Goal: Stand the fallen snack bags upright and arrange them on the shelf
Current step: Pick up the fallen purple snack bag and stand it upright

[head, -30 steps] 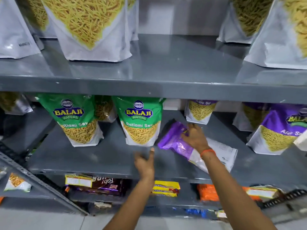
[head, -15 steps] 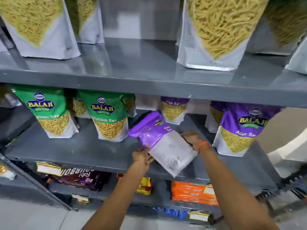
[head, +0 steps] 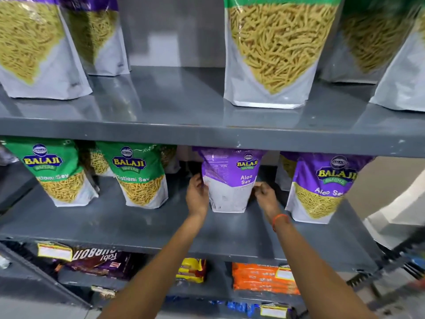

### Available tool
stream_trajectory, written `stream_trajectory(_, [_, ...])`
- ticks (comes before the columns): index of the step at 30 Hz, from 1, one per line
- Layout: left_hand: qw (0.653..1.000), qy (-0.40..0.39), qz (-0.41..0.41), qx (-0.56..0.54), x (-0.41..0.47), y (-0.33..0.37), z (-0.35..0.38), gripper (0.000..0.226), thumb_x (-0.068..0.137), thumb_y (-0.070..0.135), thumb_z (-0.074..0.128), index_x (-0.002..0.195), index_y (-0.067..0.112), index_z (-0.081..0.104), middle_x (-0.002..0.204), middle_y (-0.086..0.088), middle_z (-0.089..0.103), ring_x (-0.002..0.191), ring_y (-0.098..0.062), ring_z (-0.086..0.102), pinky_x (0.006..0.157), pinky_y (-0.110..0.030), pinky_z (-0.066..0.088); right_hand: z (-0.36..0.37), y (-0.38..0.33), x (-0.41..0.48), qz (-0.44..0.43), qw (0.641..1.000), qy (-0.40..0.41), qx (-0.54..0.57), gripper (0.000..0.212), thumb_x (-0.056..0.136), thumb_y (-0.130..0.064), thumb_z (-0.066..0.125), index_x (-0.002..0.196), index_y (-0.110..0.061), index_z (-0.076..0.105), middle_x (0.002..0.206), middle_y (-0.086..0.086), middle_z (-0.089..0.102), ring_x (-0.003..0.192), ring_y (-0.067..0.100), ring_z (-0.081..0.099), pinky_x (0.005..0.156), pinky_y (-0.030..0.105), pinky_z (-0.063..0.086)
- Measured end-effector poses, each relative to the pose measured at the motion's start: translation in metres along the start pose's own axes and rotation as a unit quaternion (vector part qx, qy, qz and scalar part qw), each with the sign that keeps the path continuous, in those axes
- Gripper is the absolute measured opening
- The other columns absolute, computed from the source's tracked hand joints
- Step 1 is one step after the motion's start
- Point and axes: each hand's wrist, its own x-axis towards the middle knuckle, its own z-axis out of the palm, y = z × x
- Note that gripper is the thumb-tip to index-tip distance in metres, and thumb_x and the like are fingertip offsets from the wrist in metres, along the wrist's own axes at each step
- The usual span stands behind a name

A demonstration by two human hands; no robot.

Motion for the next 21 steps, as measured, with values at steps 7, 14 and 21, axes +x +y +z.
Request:
stream_trajectory(7, [0.995, -0.086, 0.004, 0.043, -0.063, -0.015, 0.026, 0.068, 0.072, 0.012, 0.074, 0.130, 0.006, 0.038, 0.125, -0.002, 0.047, 0.116, -0.016, 0.048, 0.101, -0.028, 0.039, 0.003, 0.002, -0.022, 0.017, 0.998, -0.032, 0.042, 0.045, 0.076, 0.022, 0.037, 0.077, -0.016, 0.061, 0.066, -0.004, 0.065, 0.055, -0.005, 0.060, 0.062, 0.016, 0.051])
stream_trajectory(14, [0.992, -0.071, -0.048, 0.097, -0.039, -0.008, 0.018, 0.101, 0.039, 0.060, 0.073, 0.123, 0.015, 0.042, 0.123, -0.013, 0.050, 0.115, -0.027, 0.048, 0.097, -0.038, 0.043, 0.020, -0.003, -0.063, -0.022, 0.999, -0.031, 0.017, 0.064, 0.068, 0.027, 0.032, 0.090, -0.019, 0.071, 0.110, 0.008, 0.061, 0.102, 0.015, 0.057, 0.094, 0.019, 0.044])
stream_trajectory(21, [0.983, -0.160, -0.033, 0.084, 0.004, -0.013, -0.013, 0.081, 0.038, 0.044, 0.083, 0.104, 0.014, 0.047, 0.112, -0.015, 0.066, 0.099, -0.027, 0.064, 0.087, -0.041, 0.052, 0.021, -0.019, -0.070, 0.025, 0.995, 0.017, 0.098, 0.038, 0.083, 0.012, 0.049, 0.106, -0.016, 0.060, 0.113, 0.008, 0.058, 0.097, 0.009, 0.059, 0.088, 0.031, 0.046])
